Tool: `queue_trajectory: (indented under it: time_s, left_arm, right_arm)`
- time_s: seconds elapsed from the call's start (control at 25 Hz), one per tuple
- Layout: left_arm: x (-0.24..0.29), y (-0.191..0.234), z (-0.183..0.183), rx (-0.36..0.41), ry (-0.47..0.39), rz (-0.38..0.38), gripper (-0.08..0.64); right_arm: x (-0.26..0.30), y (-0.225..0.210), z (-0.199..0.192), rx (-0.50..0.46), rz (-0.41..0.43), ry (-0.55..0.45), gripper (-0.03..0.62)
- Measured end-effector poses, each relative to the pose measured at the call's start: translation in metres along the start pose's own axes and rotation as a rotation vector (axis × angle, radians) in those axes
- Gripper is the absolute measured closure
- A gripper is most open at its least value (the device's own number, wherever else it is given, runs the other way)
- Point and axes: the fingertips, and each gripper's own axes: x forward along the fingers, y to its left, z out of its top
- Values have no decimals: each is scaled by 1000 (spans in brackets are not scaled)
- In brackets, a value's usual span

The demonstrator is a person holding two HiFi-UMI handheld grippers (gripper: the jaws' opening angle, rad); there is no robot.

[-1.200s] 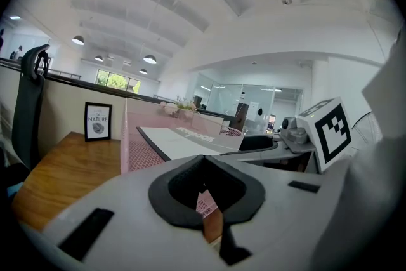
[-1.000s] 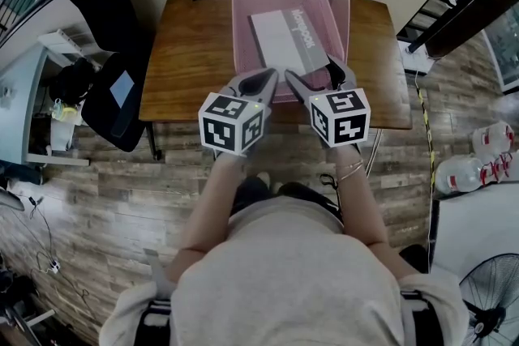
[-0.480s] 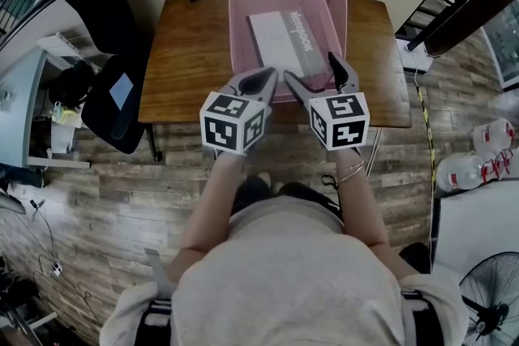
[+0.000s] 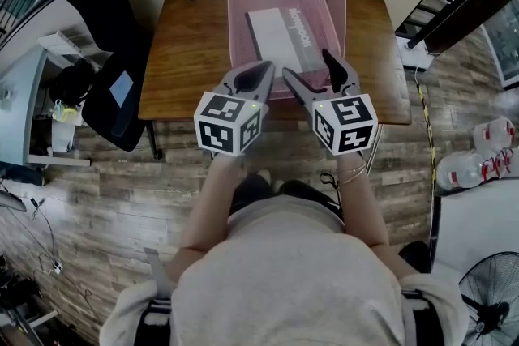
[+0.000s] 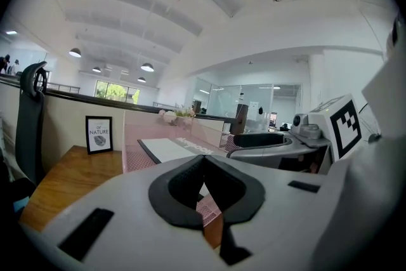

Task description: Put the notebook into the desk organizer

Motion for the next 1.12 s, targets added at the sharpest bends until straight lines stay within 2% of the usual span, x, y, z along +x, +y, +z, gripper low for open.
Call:
queue_trajectory:
  time_s: [0.28, 0.4, 0.56, 0.8, 1.12]
  left_arm:
    - [-7, -9, 4, 34, -26, -16, 546]
    - [-9, -14, 7, 57, -45, -24, 546]
    - [-12, -24, 8, 78, -51, -44, 546]
    - [-13, -34, 10, 92, -66, -60, 546]
    - [-13, -46, 4, 70, -50, -78, 546]
  right_arm:
    - [-11, 12, 12, 13, 50, -46, 315]
    - [-17, 15, 16, 15, 70, -77, 398]
    - [-24, 18, 17, 21, 79, -96, 440]
    - [-32, 20, 20, 16, 88, -141, 576]
    - [-35, 34, 8, 34, 152, -119, 581]
